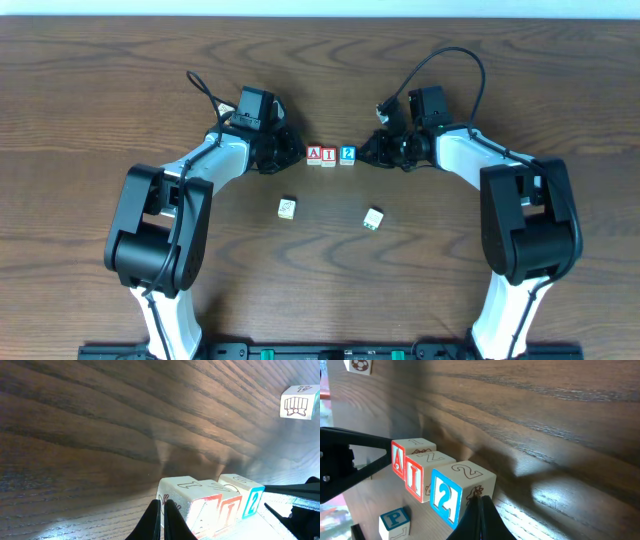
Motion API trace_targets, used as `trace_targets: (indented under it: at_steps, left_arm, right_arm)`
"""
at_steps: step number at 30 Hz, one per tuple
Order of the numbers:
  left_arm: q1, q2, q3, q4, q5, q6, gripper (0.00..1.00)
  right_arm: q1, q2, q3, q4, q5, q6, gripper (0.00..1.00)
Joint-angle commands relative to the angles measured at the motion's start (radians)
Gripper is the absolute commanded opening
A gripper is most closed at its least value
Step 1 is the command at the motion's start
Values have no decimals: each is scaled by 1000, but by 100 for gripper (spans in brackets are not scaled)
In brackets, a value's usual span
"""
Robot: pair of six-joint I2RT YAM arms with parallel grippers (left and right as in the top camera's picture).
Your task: Spell out Ai2
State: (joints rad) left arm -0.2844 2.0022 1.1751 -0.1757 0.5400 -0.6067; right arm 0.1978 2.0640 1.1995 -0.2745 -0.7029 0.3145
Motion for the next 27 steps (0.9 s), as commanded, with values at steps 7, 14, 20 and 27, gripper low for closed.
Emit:
trace_targets:
  at_steps: [7, 14, 20, 27]
  left_arm:
    - [0, 18, 3, 0, 0, -6, 6]
    - [0, 18, 2, -3, 0, 1, 6]
    - [0, 18, 2, -8, 0, 6, 6]
    - [0, 18, 3, -31, -10, 24, 6]
  right_arm:
    - [21, 3, -1, 3, -35, 11, 1]
    - [49, 3, -1, 6, -34, 11, 2]
    - [48, 3, -1, 6, -33, 11, 1]
    - [45, 3, -1, 5, -10, 11, 2]
